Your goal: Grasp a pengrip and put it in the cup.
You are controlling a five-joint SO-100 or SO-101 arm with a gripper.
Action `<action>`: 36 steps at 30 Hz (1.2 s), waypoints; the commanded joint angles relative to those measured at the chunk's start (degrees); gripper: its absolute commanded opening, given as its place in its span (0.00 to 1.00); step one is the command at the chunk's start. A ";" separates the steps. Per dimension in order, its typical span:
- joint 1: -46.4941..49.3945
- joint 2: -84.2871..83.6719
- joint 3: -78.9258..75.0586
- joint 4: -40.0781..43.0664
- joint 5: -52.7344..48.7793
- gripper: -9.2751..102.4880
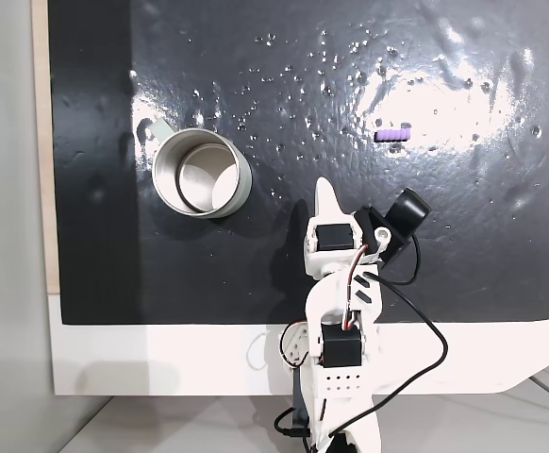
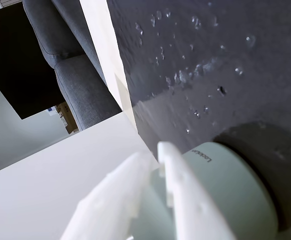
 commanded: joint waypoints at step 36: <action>10.11 -39.55 -49.92 22.68 -5.45 0.16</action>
